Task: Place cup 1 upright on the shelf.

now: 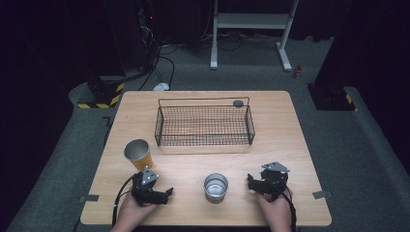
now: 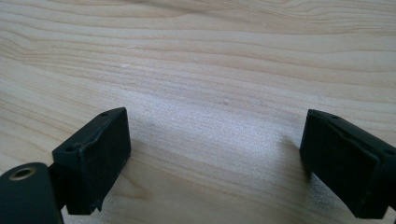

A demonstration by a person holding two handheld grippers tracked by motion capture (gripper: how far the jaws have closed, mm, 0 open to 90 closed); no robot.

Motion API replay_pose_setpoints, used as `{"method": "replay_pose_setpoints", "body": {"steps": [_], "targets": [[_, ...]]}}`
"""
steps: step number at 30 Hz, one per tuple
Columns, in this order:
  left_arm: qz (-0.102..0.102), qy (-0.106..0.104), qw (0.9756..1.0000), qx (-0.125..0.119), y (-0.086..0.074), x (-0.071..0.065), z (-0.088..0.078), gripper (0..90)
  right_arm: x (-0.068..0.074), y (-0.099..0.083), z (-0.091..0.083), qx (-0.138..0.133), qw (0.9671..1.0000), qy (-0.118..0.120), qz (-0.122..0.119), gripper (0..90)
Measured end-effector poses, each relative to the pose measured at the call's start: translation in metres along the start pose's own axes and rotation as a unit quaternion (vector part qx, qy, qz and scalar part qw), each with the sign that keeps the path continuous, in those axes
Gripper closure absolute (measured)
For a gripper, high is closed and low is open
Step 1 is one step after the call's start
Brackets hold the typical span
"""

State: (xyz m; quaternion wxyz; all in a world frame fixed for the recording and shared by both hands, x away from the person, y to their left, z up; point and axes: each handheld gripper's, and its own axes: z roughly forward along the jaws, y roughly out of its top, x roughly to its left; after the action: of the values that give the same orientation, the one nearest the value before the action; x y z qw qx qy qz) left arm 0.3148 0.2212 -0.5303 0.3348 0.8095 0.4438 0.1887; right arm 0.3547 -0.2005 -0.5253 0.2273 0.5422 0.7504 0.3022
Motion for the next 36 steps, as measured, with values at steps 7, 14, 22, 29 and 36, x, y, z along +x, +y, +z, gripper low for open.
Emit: {"method": "replay_pose_setpoints", "body": {"steps": [7,14,22,29,36], "targets": [[-0.001,0.000,1.0000,0.000,-0.0004,-0.0002,-0.0004,0.4,0.0004,-0.0001,0.0000,0.000,1.0000,0.000,0.001,8.6],[-0.003,0.006,1.0000,-0.001,-0.0003,-0.0015,-0.0002,0.4,0.0002,-0.0002,0.0001,0.000,1.0000,0.001,-0.001,8.7],[-0.003,0.002,1.0000,-0.001,-0.0007,-0.0023,-0.0006,0.7,0.0003,-0.0001,0.0001,0.000,1.0000,0.002,-0.001,8.7],[0.001,-0.003,1.0000,0.007,0.0012,-0.0004,-0.0005,0.3,0.0001,-0.0004,0.0001,-0.001,1.0000,0.001,-0.003,8.9],[0.016,-0.004,0.9999,0.004,0.0025,0.0001,-0.0020,0.7,0.0002,-0.0004,0.0000,-0.001,1.0000,0.001,-0.003,8.9]]}}
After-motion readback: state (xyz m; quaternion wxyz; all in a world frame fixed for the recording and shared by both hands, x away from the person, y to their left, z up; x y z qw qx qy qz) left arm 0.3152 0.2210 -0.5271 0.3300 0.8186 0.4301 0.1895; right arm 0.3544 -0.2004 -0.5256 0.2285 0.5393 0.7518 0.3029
